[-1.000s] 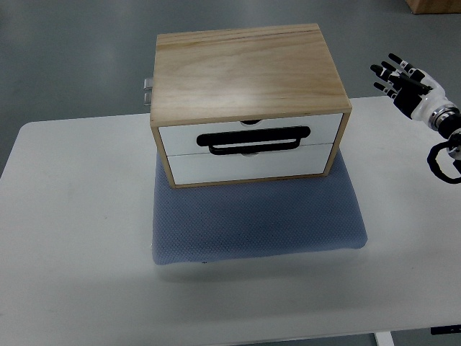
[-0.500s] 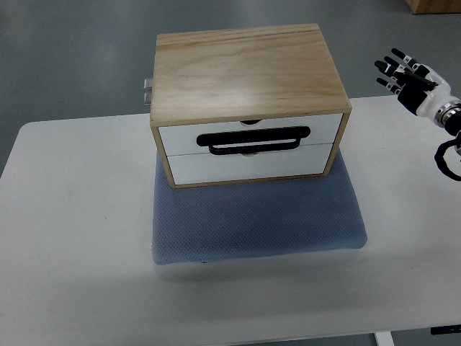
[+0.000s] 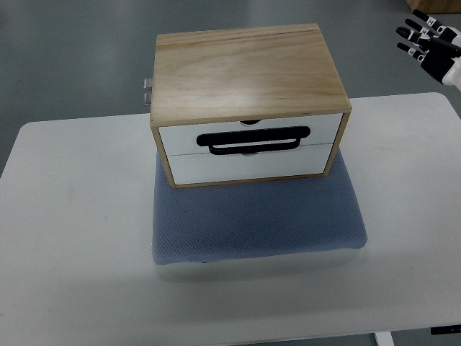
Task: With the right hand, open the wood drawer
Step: 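Swing the right hand up and over toward the top of the box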
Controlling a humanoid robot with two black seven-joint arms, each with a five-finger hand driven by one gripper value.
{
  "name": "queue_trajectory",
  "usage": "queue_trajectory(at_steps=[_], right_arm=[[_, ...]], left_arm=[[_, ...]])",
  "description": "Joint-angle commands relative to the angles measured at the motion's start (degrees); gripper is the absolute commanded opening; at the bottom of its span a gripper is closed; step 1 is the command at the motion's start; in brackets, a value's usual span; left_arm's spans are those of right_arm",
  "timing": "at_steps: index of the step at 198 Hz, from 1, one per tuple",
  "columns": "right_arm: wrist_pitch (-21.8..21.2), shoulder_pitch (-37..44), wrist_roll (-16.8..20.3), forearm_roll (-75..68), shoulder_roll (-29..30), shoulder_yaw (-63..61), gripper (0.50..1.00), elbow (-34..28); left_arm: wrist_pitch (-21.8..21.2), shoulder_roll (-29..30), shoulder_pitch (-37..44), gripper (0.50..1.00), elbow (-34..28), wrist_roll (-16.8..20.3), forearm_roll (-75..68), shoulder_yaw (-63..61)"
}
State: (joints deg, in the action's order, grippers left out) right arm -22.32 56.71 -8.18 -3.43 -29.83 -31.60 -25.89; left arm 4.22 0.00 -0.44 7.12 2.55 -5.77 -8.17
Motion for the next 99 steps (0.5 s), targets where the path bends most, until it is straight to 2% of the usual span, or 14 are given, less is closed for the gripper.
queue_trajectory(at_steps=[1,21,22,46,99], right_arm=[[0.0,2.44,-0.08,0.09,-3.22,3.57,0.944,-3.37],[-0.09,4.11,-0.08,0.09,-5.06,5.76,0.944,-5.75],[-0.7,5.85,-0.08,0.09,-7.15,8.11,0.944,-8.36],[-3.87,11.05,-0.08,0.18,-12.0,12.97,0.946,-13.48],[-11.6,25.46,0.01,4.93,-18.42,25.88,0.944,-24.99]], left_arm=[[0.0,0.0,0.0,1.0,0.0,0.0,-0.03,0.0],[0.0,0.0,0.0,1.0,0.0,0.0,-0.03,0.0],[0.0,0.0,0.0,1.0,0.0,0.0,-0.03,0.0],[0.0,0.0,0.0,1.0,0.0,0.0,0.05,0.0],[0.0,0.0,0.0,1.0,0.0,0.0,0.05,0.0]])
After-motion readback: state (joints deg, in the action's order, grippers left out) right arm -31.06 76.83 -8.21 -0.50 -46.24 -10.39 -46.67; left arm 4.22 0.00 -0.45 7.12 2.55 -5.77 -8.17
